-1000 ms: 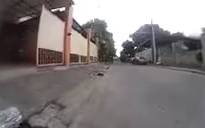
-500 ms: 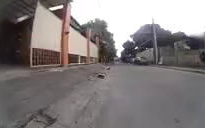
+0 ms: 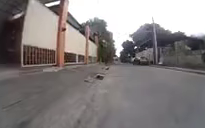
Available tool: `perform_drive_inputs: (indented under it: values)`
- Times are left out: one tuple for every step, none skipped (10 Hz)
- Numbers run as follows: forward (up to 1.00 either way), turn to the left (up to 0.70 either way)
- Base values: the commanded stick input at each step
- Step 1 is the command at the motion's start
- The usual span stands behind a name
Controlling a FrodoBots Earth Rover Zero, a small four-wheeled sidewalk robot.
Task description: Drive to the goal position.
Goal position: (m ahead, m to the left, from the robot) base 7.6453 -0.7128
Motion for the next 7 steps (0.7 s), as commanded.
perform_drive_inputs:
  values:
    - [0.7, -0.35]
    - [0.7, -0.35]
    - [0.7, -0.35]
    - [0.7, -0.35]
    - [0.7, -0.21]
    - [0.7, 0.0]
    - [0.7, 0.0]
